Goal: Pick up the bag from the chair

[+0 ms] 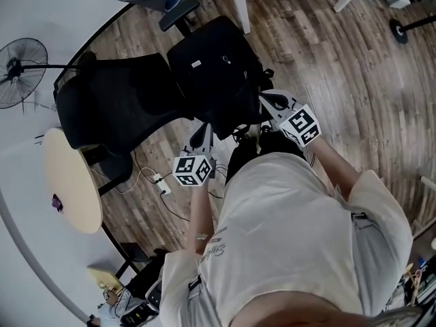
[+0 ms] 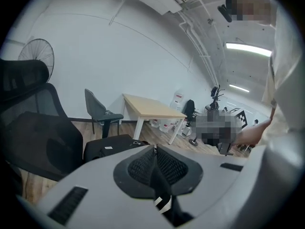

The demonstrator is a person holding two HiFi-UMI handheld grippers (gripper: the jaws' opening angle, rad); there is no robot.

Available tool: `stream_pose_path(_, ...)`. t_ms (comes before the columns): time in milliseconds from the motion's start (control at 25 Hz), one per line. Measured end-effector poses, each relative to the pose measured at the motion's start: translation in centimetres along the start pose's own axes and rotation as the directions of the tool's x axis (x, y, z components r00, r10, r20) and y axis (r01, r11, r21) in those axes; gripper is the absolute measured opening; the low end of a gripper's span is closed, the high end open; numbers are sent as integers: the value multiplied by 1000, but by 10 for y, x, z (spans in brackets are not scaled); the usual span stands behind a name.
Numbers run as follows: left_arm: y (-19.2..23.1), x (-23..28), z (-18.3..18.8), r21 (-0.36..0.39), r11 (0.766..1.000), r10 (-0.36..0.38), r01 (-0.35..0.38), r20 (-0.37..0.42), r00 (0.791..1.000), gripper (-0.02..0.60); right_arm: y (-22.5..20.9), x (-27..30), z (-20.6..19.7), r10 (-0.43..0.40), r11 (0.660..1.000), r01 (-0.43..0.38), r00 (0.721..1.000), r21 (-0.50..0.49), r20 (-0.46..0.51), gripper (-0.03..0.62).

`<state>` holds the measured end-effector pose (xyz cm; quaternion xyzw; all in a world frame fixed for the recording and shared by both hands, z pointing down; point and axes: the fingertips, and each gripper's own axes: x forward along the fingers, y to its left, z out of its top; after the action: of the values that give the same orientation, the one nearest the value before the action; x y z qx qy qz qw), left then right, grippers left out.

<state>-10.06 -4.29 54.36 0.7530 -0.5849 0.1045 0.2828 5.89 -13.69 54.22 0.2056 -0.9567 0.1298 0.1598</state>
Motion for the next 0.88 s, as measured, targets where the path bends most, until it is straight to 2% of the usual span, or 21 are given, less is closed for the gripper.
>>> stream_pose_path(200,28,0,-18,-7,1000,13,-14,-29,999,25,-2,12,-21,-28,999,30,997,34,-74,-5)
stream_pose_path(400,54,0,-80,-47,999,1,-7,-141,990,25,18,27,-52,12,1000,-10,983,12,-184,-5)
stream_pose_path(520,65,2,-116,-65,998,-12,0,-196,981,25,24,33,-84,28,999,-22,963,24,-267,-5)
stream_pose_path(640,61,5,-144,-51,997,-66,55,-249,966,26,29,31,-113,33,999,-29,939,18,-342,-1)
stream_pose_path(800,56,15,-167,-63,989,-148,135,-299,943,26,33,37,-132,51,999,-48,922,17,-384,36)
stream_pose_path(840,55,16,-173,-71,987,-160,145,-312,936,32,33,37,-138,53,999,-49,916,21,-397,48)
stream_pose_path(880,55,17,-179,-80,985,-169,151,-326,930,66,34,37,-145,56,998,-48,909,30,-414,59)
